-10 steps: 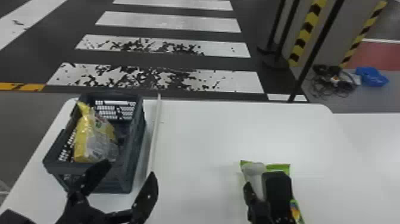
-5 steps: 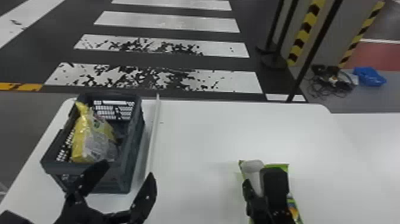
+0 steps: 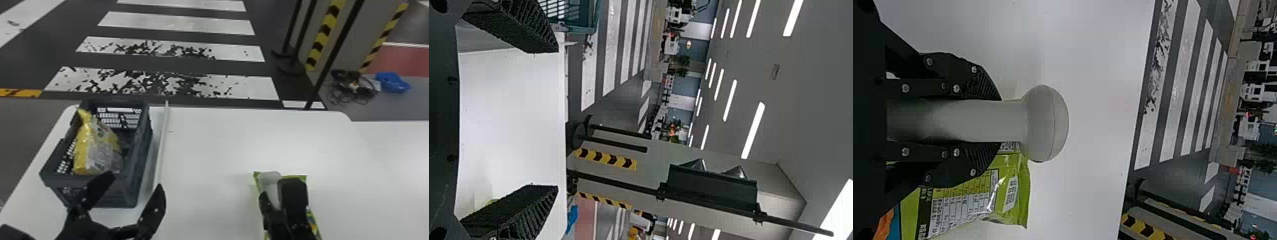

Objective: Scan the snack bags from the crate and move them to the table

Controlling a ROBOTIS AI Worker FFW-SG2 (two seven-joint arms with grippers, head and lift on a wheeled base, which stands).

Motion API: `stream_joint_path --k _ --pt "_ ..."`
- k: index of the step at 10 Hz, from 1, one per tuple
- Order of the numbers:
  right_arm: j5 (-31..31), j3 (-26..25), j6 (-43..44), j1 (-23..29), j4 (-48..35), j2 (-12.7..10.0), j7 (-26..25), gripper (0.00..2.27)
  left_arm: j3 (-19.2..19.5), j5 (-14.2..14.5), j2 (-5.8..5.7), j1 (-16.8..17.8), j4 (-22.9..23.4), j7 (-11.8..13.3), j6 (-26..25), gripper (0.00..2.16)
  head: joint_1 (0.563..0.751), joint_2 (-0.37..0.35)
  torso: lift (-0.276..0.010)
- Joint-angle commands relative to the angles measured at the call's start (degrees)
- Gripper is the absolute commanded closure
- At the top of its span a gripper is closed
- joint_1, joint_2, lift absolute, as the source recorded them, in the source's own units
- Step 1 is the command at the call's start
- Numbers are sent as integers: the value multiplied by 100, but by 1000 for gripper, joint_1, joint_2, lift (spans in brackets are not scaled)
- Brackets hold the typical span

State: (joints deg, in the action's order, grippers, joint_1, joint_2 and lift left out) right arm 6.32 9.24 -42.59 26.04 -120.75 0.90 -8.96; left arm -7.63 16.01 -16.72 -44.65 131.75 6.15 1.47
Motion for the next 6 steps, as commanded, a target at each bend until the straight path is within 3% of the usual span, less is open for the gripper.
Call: stream_joint_path --k 1,4,6 --pt "-17 -1 26 -2 -1 -2 -1 2243 -2 -1 2 1 9 0 -2 9 695 -93 -95" --pt "-35 -133 202 183 -423 6 25 2243 -10 -19 2 -8 9 -17 -2 9 695 -95 -95" --pt "-61 -502 184 332 -827 6 148 2243 -19 -28 -6 -17 18 -8 15 9 695 -108 -95"
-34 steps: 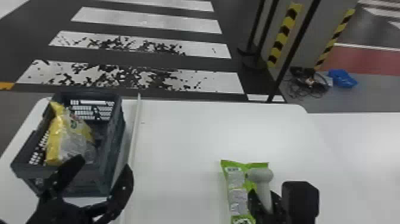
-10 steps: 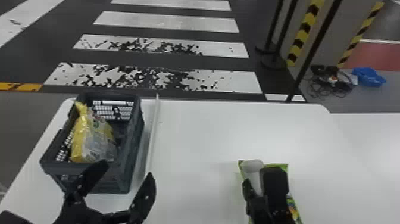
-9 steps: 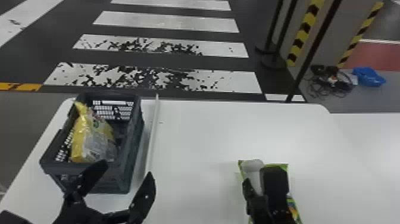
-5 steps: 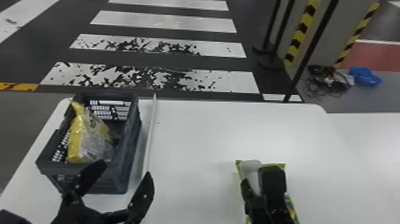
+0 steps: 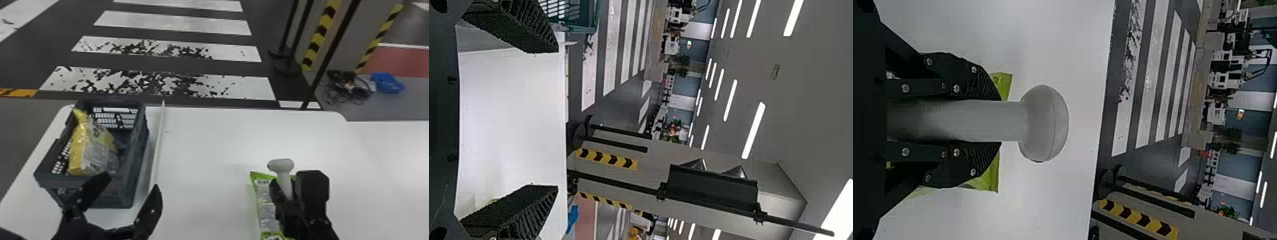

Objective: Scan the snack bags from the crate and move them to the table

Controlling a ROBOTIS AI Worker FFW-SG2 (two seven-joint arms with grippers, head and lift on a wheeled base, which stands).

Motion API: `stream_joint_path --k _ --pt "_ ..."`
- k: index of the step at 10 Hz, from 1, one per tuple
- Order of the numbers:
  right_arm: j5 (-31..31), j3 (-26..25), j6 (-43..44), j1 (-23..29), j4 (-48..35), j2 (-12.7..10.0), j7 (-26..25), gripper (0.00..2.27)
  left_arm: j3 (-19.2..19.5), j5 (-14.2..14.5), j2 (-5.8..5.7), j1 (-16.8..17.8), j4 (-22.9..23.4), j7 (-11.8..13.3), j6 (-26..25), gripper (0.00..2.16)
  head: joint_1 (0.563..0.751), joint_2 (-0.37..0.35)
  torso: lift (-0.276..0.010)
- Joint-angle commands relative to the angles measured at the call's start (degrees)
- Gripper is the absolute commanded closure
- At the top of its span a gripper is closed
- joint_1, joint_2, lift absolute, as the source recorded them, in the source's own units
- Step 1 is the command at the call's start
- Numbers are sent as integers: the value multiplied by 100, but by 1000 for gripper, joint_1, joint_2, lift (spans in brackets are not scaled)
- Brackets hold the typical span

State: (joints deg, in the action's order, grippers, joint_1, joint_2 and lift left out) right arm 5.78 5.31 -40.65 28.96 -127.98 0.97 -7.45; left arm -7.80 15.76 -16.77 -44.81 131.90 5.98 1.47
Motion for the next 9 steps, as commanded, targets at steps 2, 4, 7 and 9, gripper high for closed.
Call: stream_joint_path --k 2,4,7,9 --pt "-385 -769 -44 92 -175 26 183 2243 -3 -2 -2 -10 2 9 -2 9 695 -155 -95" --pt "-640 -1507 -273 57 -157 105 666 2243 -11 -2 -11 -28 28 26 15 9 695 -233 -95" --pt "-1246 -2649 -290 -180 256 307 1370 2243 -11 -11 -37 -72 28 35 15 9 695 -330 -95" --pt "-1528 -2939 -308 -295 801 729 1501 2243 -20 -46 -20 -125 20 35 15 9 695 -350 -95"
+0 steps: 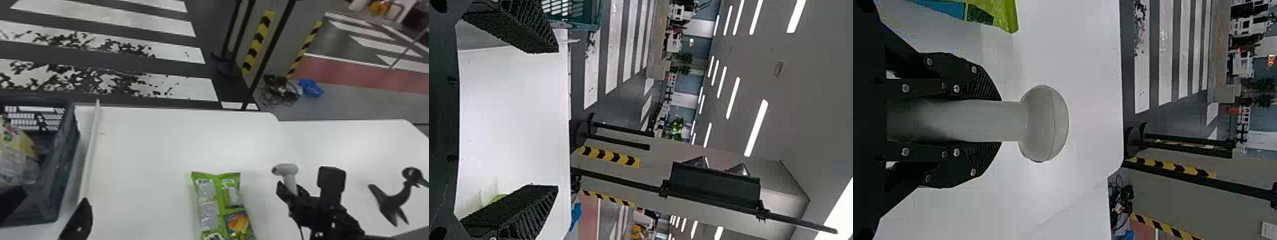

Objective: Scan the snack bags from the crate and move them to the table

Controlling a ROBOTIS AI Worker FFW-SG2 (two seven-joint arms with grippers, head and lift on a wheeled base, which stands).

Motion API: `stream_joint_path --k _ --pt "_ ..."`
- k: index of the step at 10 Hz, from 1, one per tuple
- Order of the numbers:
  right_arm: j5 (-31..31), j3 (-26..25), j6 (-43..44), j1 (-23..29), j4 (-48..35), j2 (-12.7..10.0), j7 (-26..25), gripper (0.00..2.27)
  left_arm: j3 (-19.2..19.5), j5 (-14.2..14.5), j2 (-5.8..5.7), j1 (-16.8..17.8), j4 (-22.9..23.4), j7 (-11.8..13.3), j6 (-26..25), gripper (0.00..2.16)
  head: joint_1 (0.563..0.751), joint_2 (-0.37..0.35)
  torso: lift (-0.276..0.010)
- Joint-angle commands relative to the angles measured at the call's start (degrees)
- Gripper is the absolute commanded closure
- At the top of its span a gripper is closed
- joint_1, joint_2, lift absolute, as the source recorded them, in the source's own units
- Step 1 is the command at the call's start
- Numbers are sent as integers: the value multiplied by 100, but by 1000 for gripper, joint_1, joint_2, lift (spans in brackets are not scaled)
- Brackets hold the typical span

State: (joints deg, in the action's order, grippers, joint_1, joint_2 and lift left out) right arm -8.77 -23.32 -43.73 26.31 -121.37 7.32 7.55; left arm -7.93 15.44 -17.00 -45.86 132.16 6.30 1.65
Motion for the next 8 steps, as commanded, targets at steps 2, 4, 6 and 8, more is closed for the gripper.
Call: stream_joint_path --k 2,4,6,8 --pt "-81 -129 -53 -354 843 288 352 2243 -7 -68 39 -63 -32 -6 14 9 695 -350 -95" --pt "-99 -120 316 -530 1204 332 686 2243 -7 -120 39 -151 21 -41 50 9 695 -350 -95" --pt "-108 -67 351 -785 1564 402 853 2243 -16 -191 48 -186 91 -77 50 9 695 -350 -95" --pt "-222 -41 615 -943 2074 578 958 2243 -121 -322 56 -186 152 -165 -3 9 695 -350 -95"
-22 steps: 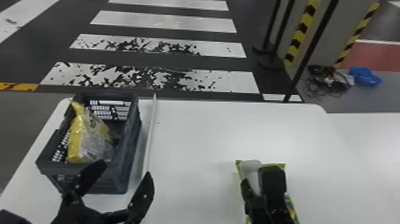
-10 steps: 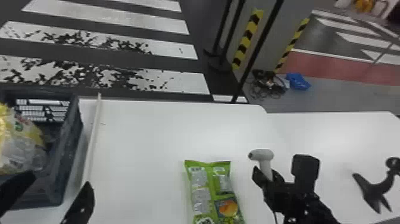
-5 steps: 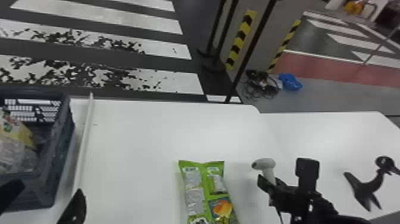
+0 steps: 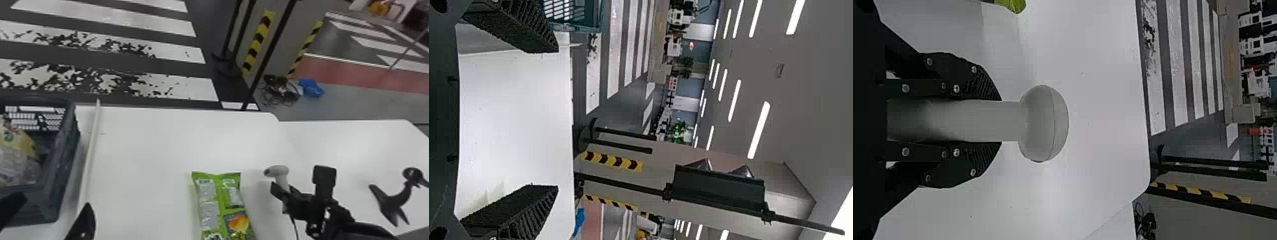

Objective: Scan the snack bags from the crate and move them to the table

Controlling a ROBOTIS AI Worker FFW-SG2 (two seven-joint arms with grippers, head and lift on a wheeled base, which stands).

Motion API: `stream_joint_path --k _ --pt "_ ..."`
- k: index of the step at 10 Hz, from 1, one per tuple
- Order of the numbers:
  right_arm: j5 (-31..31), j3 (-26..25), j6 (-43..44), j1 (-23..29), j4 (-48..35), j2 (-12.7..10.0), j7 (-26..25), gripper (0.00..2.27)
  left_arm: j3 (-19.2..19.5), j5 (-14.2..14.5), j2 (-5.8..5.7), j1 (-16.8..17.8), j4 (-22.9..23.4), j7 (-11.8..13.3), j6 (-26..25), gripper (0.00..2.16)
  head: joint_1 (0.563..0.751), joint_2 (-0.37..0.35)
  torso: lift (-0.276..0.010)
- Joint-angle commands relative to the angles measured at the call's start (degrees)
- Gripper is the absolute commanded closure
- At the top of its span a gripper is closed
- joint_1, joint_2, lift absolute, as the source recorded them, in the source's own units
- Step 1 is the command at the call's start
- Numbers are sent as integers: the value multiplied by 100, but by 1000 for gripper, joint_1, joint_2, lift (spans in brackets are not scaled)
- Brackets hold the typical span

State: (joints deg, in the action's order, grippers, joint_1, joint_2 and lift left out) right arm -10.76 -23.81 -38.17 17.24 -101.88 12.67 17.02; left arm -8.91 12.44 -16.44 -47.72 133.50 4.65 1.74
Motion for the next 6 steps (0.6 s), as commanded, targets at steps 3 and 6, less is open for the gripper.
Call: stream_joint_path --k 3,6 --pt "-102 -9 94 -133 450 130 223 2226 -23 -31 9 35 27 -52 -170 9 695 -350 -95" --pt "-137 -18 182 -133 477 130 276 1430 -50 -31 9 61 27 -52 -188 9 695 -350 -95"
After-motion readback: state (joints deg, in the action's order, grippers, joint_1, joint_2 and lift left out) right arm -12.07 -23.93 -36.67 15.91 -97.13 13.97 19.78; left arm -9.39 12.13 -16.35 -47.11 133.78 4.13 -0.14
